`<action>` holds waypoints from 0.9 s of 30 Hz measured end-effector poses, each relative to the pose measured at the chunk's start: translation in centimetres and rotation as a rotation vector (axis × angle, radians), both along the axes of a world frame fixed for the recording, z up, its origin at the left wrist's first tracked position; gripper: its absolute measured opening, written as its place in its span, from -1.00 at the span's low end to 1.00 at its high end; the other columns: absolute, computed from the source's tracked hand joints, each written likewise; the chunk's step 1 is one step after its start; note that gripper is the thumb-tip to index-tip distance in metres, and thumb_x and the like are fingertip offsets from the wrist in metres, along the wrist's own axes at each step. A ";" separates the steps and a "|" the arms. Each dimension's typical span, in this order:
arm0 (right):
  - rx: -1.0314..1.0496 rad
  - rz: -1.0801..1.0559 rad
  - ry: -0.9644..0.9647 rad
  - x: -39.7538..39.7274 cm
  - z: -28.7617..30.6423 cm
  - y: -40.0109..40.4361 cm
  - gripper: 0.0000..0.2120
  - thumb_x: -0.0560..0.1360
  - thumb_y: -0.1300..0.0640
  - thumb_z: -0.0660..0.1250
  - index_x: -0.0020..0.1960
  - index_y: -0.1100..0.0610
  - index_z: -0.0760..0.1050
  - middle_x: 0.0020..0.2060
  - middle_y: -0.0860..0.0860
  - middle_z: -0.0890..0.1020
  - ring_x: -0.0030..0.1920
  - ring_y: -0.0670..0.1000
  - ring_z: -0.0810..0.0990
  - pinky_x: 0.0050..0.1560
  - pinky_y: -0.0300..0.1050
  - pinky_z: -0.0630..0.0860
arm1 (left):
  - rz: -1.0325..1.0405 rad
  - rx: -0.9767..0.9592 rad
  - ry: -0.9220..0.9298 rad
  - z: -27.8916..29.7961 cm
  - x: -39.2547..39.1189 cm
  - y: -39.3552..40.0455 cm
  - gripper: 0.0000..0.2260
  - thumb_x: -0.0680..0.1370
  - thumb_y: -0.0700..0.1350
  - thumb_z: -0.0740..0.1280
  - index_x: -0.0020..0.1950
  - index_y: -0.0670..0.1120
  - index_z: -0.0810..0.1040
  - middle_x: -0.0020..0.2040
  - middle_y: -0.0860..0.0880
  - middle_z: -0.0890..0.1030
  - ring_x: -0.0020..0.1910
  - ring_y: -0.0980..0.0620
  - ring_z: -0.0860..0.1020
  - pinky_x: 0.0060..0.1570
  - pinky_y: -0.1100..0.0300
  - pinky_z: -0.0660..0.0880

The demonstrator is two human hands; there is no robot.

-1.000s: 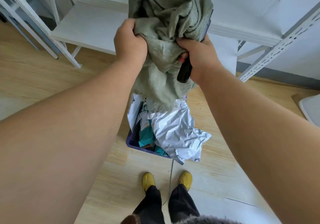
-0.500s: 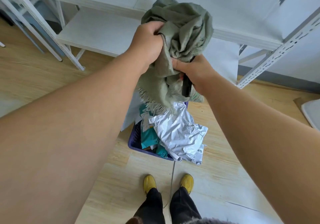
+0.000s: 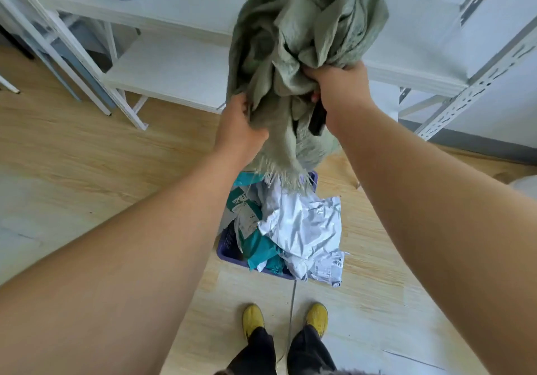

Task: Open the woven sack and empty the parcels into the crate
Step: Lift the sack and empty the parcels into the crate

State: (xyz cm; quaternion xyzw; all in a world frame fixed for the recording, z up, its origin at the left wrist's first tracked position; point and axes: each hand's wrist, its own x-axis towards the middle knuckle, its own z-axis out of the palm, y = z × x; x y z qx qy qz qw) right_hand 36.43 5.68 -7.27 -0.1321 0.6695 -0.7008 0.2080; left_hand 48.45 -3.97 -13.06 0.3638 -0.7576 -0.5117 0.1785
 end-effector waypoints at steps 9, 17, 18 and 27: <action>-0.014 0.038 0.072 1.0 0.8 -1.6 -0.61 0.33 0.27 0.43 0.15 0.31 0.53 -0.31 -0.01 0.57 -0.43 -0.13 0.47 -0.42 -0.28 0.44 | -0.166 0.082 -0.109 -0.6 -0.2 -0.2 -0.40 0.41 0.03 0.49 0.38 -0.02 0.35 0.23 0.06 0.54 0.18 0.08 0.52 0.19 0.17 0.41; 0.034 0.053 0.182 0.2 -0.4 -1.2 -0.48 0.28 0.11 0.52 0.21 0.19 0.54 0.00 0.07 0.69 -0.14 -0.01 0.62 -0.25 -0.23 0.51 | -0.007 0.220 -0.008 0.0 -2.6 -0.7 -0.66 0.52 -0.10 0.37 0.28 -0.07 0.48 0.15 -0.05 0.61 0.13 -0.06 0.57 0.18 0.06 0.48; 0.045 0.058 0.188 -0.1 -0.6 -0.8 -0.48 0.29 0.10 0.53 0.21 0.20 0.54 -0.01 0.06 0.69 -0.13 -0.01 0.64 -0.23 -0.23 0.52 | 0.029 0.267 0.006 0.0 -2.8 -0.8 -0.64 0.50 -0.09 0.39 0.28 -0.05 0.48 0.15 -0.07 0.61 0.12 -0.09 0.58 0.18 -0.01 0.51; 0.318 0.339 -0.054 -1.2 -5.7 2.7 -0.81 0.44 0.17 0.49 -0.21 0.19 0.50 -0.40 0.11 0.47 -0.50 -0.05 0.39 -0.38 -0.16 0.40 | 0.033 0.614 0.151 1.1 -4.8 -0.4 -0.72 0.58 -0.25 0.24 0.27 -0.08 0.51 0.10 -0.13 0.64 0.08 -0.18 0.61 0.02 -0.11 0.60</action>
